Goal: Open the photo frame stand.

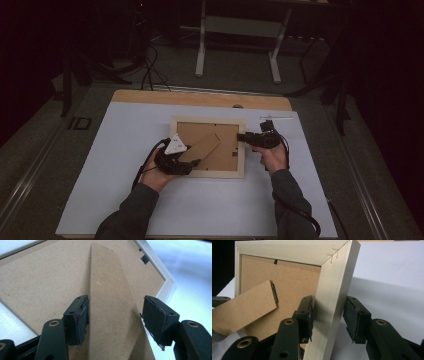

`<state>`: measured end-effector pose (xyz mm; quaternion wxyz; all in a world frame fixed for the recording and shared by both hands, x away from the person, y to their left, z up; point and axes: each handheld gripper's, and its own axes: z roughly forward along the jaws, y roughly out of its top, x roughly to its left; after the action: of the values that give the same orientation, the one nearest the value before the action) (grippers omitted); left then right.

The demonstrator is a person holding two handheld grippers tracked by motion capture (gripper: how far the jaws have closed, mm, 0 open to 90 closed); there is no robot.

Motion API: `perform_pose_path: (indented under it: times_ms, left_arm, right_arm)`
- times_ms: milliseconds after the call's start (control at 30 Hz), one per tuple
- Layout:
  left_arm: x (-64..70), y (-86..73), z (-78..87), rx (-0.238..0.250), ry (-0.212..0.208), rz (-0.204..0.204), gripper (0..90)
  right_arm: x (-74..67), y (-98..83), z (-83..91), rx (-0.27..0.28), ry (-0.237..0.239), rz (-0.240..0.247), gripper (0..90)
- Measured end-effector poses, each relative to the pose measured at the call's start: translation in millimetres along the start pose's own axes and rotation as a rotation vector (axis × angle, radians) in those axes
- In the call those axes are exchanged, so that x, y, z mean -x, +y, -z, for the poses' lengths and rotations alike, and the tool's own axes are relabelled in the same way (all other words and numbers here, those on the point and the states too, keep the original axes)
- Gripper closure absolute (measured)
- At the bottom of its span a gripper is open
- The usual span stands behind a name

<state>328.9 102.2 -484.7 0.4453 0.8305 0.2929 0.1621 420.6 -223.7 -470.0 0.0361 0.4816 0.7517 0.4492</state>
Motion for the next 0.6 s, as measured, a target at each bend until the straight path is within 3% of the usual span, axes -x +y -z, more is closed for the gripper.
perform_pose_path:
  times_ms: [100,200,300,400,600]
  left_arm:
    - [-6.8,2.1,0.9,-0.033,-0.022,0.037,39.2]
    - [-9.9,1.7,1.1,-0.037,-0.044,0.063,39.8]
    - [-18.8,0.1,0.3,-0.042,-0.146,0.165,42.8]
    - [-23.2,-1.0,-0.5,-0.055,-0.183,0.210,44.9]
    - [-24.2,-1.9,-1.7,-0.090,-0.196,0.210,49.1]
  right_arm:
    - [-0.8,0.0,0.5,0.002,-0.001,0.003,59.5]
    - [-1.2,0.0,0.8,0.004,-0.002,0.006,59.5]
    - [-1.9,0.2,1.2,0.003,-0.002,0.009,59.5]
    - [-2.9,0.7,1.8,0.003,-0.007,0.019,59.5]
    - [-5.0,1.4,3.1,0.005,-0.009,0.031,59.6]
